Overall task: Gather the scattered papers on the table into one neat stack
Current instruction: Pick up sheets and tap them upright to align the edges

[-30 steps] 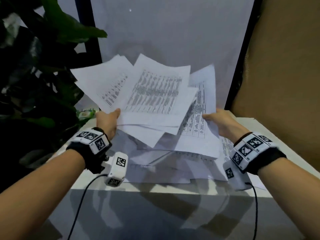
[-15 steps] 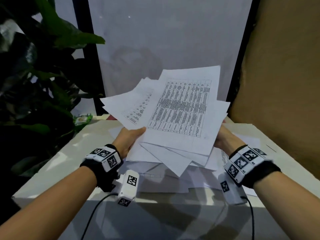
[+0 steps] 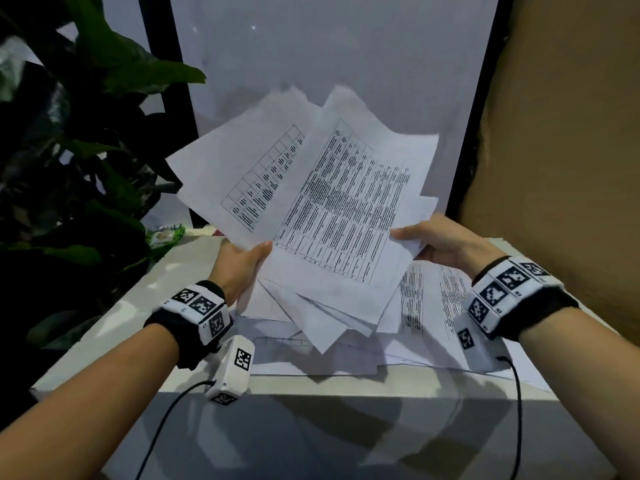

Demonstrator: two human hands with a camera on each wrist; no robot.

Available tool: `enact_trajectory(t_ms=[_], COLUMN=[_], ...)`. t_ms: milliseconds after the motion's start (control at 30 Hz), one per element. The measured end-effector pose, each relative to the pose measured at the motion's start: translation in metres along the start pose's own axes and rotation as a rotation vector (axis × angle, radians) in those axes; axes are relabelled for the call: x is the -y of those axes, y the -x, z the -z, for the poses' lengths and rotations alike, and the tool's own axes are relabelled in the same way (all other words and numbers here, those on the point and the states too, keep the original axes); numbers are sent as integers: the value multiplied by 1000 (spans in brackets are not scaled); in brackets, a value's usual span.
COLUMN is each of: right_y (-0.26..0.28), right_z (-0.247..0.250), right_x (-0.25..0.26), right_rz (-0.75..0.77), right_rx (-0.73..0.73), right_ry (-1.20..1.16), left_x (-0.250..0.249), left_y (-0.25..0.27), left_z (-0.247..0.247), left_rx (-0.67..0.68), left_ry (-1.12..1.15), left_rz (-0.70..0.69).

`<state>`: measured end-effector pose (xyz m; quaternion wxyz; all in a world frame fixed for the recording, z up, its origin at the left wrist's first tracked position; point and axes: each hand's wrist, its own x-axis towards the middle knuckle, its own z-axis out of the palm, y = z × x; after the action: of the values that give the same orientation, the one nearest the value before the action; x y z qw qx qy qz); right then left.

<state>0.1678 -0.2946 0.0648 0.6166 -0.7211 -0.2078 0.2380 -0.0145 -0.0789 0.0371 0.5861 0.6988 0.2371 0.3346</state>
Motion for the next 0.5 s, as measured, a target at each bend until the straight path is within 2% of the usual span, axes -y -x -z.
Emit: enact_trajectory(t_ms=[67, 200, 333, 433, 500], right_y=[-1, -3, -2, 0, 1], right_z=[-9, -29, -44, -48, -49], right_x=[3, 5, -1, -13, -21], right_rz=[35, 179, 286, 281, 279], right_rx=[-87, -204, -234, -216, -175], right_ry=[63, -88, -70, -8, 27], left_x=[1, 7, 10, 10, 13], left_y=[1, -8, -13, -13, -14], left_z=[0, -3, -6, -6, -4], left_rx=[-28, -113, -39, 10, 23], left_ry=[5, 46, 169, 300, 308], left_rz=[-18, 1, 7, -68, -68])
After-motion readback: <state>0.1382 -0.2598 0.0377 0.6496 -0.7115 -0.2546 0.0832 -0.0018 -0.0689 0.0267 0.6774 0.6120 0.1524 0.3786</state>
